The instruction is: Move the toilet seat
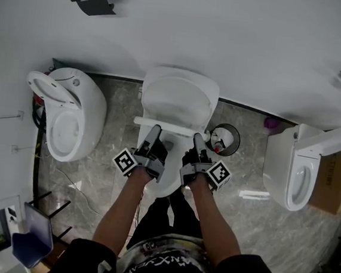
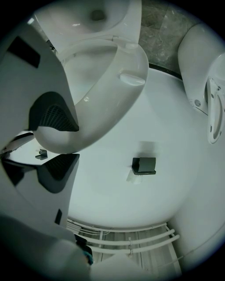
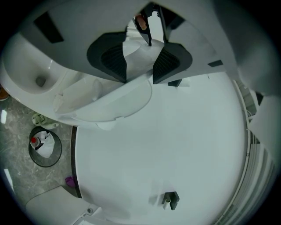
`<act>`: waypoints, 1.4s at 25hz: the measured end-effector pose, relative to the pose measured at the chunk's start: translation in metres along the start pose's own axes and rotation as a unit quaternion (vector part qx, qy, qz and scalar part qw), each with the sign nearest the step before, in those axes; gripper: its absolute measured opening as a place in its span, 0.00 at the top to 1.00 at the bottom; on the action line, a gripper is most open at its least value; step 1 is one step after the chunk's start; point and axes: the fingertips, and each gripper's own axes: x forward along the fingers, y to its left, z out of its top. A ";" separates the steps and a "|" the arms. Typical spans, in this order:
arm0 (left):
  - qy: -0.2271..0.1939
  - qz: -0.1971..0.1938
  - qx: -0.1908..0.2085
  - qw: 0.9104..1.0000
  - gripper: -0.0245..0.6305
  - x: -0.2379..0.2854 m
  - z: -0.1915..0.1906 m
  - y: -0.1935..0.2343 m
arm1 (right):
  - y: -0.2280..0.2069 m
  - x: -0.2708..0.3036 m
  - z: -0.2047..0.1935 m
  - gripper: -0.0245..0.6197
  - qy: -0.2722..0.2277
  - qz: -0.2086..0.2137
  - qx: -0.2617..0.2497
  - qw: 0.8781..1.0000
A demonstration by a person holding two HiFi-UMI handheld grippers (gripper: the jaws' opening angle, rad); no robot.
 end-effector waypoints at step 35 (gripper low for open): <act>-0.005 0.042 0.012 0.999 0.77 0.081 0.047 0.057 | 0.018 0.101 0.050 0.85 0.020 -0.005 -0.114 0.993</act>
